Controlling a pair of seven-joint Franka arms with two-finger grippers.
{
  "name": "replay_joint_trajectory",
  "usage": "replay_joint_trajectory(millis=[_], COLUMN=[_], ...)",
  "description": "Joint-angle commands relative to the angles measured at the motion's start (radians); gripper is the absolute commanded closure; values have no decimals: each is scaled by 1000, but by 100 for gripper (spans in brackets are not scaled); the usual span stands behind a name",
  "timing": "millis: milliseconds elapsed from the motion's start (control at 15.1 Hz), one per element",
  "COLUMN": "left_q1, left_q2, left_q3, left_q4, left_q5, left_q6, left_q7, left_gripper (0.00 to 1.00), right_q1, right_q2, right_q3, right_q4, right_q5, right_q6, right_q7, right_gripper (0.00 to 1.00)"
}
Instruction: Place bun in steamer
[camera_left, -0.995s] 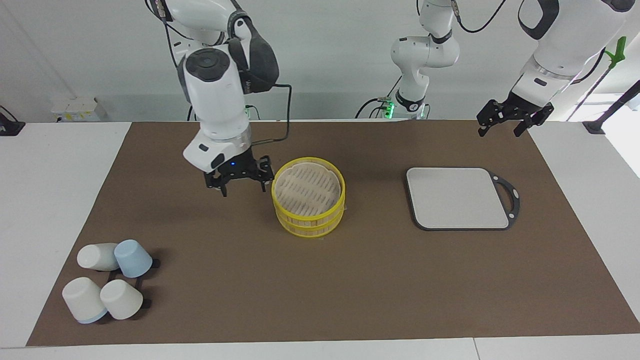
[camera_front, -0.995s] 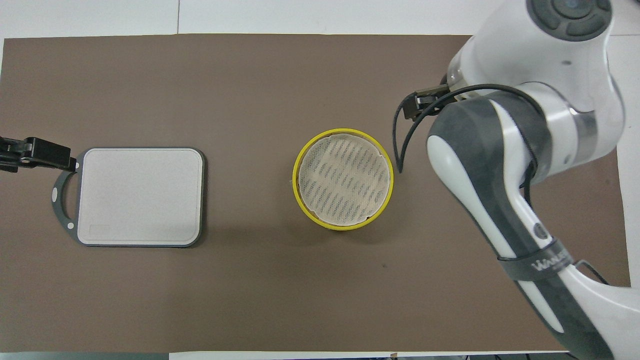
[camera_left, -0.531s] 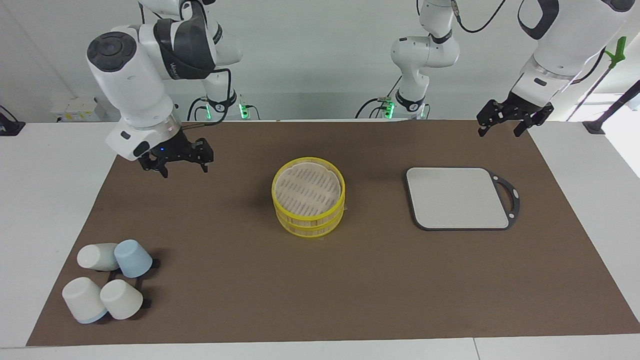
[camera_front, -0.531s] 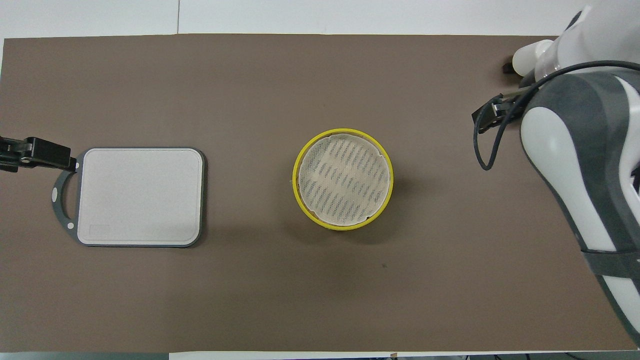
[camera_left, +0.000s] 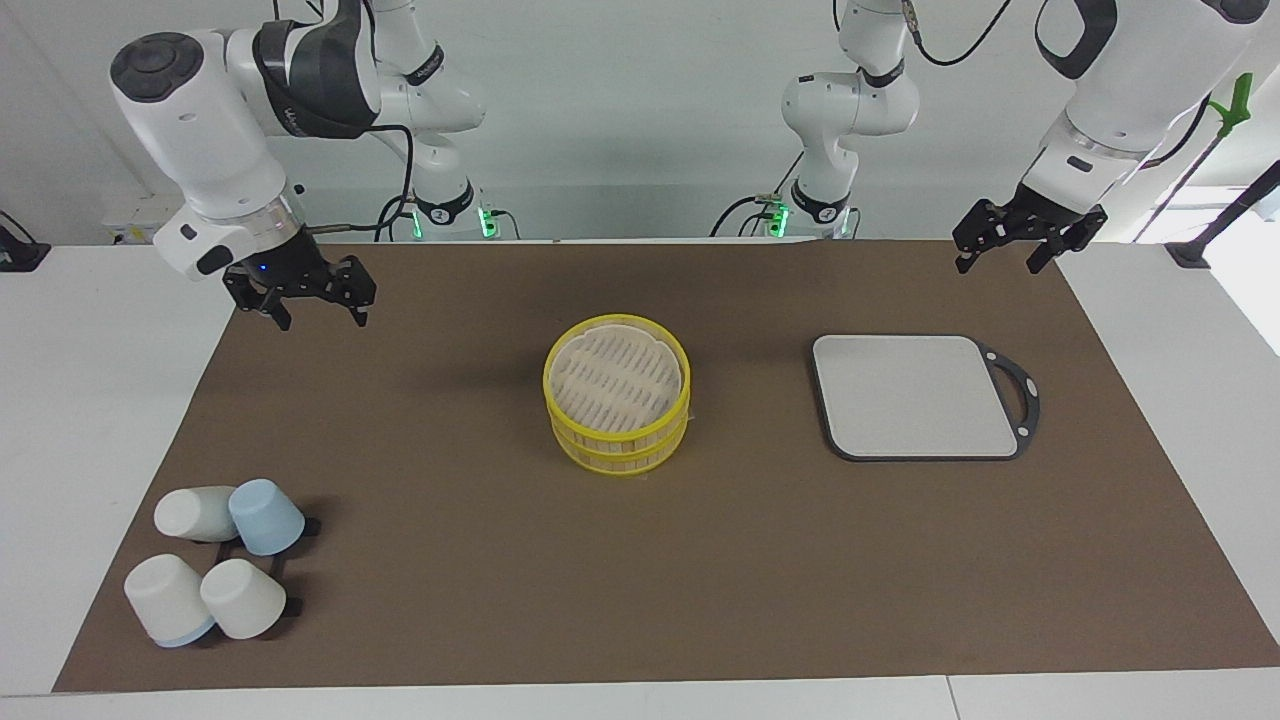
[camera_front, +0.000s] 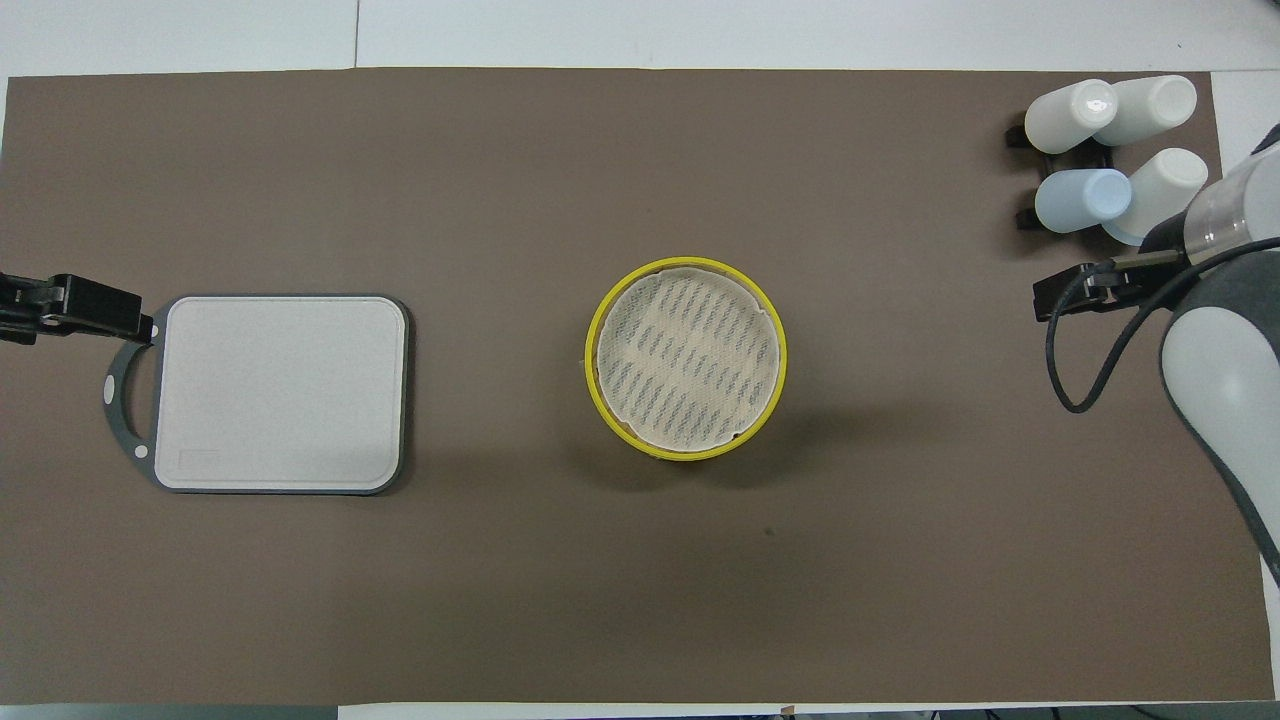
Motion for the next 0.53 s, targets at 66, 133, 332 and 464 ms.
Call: replay_joint_trajectory(millis=[66, 133, 332, 464], left_q1=[3, 3, 3, 3], left_q2=[-9, -9, -9, -9], left_q3=[-3, -3, -3, -3], left_q4=[-13, -13, -11, -11], left_q5=[-4, -4, -4, -4], left_q6=[14, 14, 14, 14], left_q7=[7, 7, 7, 7], left_gripper=[0, 0, 0, 0], right_q1=[-30, -30, -31, -31], right_q2=[22, 22, 27, 37], right_q3=[7, 7, 7, 7], right_q4=[38, 38, 69, 84], right_q5=[18, 18, 18, 18], right_q6=[-28, -28, -71, -86], right_q7=[-21, -21, -19, -21], right_gripper=[0, 0, 0, 0])
